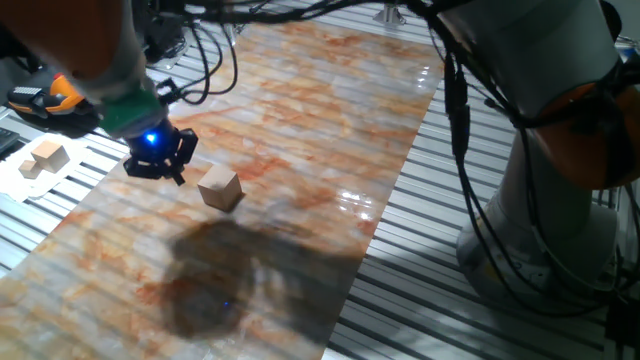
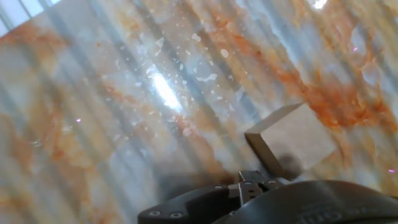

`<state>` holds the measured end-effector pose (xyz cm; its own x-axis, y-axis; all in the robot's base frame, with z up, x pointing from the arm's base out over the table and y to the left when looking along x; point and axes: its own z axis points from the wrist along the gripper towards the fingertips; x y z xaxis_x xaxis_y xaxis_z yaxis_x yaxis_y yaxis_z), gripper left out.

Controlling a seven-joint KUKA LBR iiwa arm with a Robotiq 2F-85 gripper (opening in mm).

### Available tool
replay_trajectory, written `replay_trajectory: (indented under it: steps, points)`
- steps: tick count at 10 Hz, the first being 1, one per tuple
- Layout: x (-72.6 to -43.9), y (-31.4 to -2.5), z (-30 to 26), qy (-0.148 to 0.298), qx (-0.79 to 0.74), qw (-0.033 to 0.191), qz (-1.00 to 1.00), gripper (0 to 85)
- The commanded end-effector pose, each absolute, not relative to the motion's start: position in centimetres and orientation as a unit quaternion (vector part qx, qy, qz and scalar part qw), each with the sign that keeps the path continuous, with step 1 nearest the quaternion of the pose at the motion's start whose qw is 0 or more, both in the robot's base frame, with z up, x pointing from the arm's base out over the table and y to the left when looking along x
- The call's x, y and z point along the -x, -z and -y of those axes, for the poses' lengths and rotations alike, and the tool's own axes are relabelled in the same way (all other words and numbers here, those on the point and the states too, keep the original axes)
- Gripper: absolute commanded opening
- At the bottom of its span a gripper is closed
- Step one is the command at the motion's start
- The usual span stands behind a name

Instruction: Approach and touch the side of the small block

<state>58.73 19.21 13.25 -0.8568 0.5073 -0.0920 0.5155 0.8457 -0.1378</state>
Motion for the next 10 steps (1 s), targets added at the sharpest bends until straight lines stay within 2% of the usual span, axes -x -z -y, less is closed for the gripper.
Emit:
replay_trajectory:
  steps: [1, 7, 10]
  points:
    - [-58.9, -12.9, -19.0, 0.083, -0.260, 0.026, -0.962, 0.0]
    - [-58.5, -9.5, -18.5, 0.115, -0.252, 0.049, -0.960, 0.0]
    - [-58.5, -8.6, -18.1, 0.126, -0.242, 0.052, -0.961, 0.0]
